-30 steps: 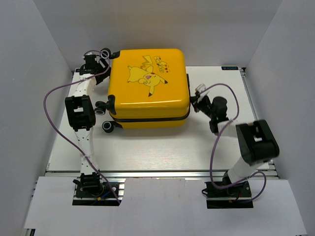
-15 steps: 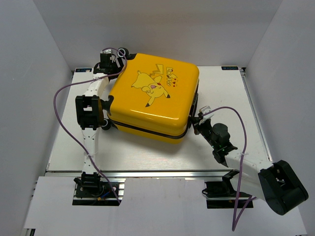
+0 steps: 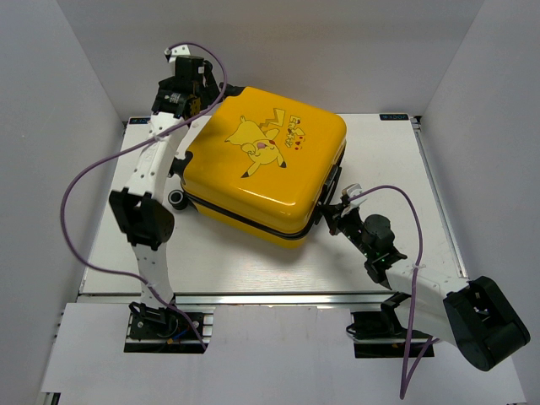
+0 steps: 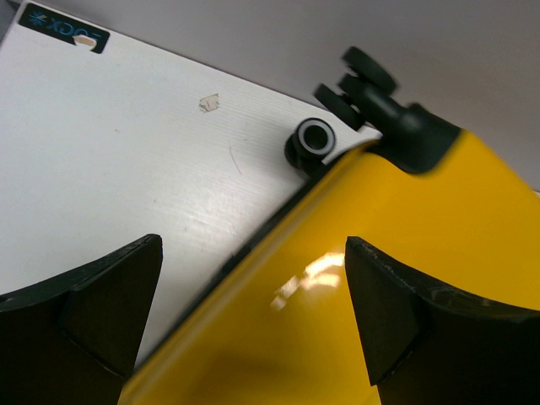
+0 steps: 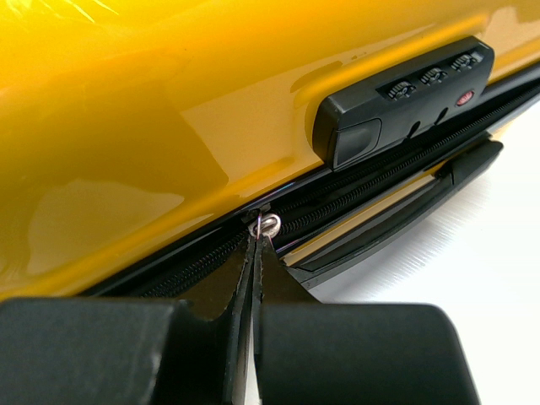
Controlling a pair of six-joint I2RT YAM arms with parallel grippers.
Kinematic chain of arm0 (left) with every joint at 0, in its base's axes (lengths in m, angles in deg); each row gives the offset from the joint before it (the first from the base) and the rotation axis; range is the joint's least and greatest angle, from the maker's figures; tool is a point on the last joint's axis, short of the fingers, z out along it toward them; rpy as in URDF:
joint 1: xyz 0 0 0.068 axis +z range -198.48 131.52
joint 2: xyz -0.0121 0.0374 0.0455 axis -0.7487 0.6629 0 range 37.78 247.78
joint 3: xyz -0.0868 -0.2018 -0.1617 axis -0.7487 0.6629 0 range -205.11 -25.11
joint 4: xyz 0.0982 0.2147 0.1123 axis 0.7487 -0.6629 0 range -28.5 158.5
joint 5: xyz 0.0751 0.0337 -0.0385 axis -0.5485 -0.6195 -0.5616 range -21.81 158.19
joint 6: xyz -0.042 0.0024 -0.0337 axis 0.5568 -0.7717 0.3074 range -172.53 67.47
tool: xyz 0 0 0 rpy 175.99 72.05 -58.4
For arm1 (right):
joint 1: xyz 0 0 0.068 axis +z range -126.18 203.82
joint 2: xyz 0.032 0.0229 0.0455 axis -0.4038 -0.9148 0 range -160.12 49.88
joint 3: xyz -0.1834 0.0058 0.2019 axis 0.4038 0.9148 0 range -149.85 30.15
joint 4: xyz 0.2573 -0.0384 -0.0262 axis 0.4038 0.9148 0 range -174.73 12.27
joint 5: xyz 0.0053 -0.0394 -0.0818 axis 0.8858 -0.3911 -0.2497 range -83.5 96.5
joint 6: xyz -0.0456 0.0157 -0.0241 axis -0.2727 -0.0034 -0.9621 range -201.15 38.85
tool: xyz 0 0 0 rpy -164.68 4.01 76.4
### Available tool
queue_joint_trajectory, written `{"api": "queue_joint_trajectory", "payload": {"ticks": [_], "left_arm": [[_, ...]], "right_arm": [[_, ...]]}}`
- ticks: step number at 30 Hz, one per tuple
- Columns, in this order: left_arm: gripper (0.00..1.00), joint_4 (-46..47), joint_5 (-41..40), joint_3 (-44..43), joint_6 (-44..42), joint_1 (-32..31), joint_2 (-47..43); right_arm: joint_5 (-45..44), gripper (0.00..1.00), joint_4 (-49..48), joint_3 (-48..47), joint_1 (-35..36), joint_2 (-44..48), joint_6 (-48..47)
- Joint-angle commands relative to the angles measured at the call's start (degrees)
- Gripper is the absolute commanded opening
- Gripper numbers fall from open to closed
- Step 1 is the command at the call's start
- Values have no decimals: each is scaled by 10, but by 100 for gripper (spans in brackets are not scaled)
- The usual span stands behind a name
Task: Pack the luggage
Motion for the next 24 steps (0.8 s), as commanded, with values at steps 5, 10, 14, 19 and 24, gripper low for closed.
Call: {"api": "queue_joint_trajectory", "payload": {"ticks": [5, 10, 14, 19, 24], "left_arm": [[98, -220, -112, 71, 101, 12, -161], [98, -243, -140, 231, 203, 40, -281], [98, -230, -129, 307, 238, 57, -308], [98, -202, -68, 319, 285, 62, -278], [98, -123, -17, 389, 311, 52, -279]], "right_arm": [[80, 0, -36, -23, 29, 0, 14], [51, 0, -26, -11, 27, 19, 7], [44, 0, -11, -6, 30, 30, -12], [42, 0, 3, -2, 32, 34, -14], [47, 0, 7, -1, 31, 35, -14]]}}
